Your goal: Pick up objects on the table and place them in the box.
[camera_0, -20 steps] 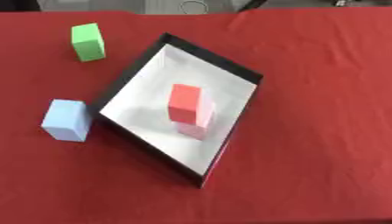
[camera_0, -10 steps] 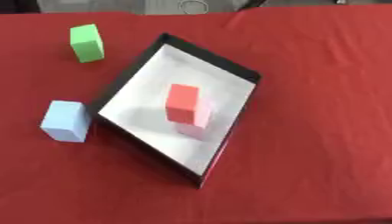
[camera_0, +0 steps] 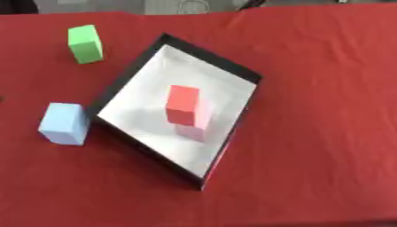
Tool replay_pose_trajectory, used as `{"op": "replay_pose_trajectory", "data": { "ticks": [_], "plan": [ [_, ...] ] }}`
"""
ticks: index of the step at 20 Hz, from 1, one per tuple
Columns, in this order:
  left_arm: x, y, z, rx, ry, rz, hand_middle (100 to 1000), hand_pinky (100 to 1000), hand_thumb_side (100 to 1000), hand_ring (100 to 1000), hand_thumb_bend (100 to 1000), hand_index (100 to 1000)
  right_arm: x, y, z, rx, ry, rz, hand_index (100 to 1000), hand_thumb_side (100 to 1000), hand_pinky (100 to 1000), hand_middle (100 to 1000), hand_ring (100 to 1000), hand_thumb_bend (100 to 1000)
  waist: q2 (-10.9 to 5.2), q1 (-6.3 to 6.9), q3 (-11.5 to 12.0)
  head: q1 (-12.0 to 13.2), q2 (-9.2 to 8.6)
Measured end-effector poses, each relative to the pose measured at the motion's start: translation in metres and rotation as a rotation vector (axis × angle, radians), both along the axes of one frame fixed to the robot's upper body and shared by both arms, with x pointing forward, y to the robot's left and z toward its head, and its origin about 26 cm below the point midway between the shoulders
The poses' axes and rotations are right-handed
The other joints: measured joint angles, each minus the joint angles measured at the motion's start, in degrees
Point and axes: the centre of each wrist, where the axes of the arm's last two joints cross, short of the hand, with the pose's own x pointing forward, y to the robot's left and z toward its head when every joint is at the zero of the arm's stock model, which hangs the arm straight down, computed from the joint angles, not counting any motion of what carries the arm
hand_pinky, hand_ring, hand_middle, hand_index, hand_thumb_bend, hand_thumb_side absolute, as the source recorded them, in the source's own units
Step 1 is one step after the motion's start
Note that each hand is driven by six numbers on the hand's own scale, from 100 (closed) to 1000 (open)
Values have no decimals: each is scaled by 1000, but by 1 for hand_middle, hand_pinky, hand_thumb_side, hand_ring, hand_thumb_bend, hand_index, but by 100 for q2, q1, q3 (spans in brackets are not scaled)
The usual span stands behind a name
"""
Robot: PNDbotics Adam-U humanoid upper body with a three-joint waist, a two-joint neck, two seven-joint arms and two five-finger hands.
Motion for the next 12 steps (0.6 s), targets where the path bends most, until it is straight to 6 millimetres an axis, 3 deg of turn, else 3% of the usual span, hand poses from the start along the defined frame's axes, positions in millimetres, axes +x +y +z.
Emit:
{"op": "replay_pose_trajectory", "data": {
  "ticks": [4,6,12],
  "plan": [
    [7,-5,-1,60,10,-10,828,906,380,842,705,898,2,2,-1,10,5,11,871,457,948,742,778,100,0,8,-11,38,0],
    [12,-4,-4,91,8,-8,820,896,315,846,747,887,2,2,-1,10,9,12,870,463,947,739,775,100,0,23,-31,52,0],
    [32,6,-16,184,-39,20,818,882,271,855,810,883,3,3,-5,19,23,17,868,476,948,734,771,100,0,37,-66,112,0]
  ]
}}
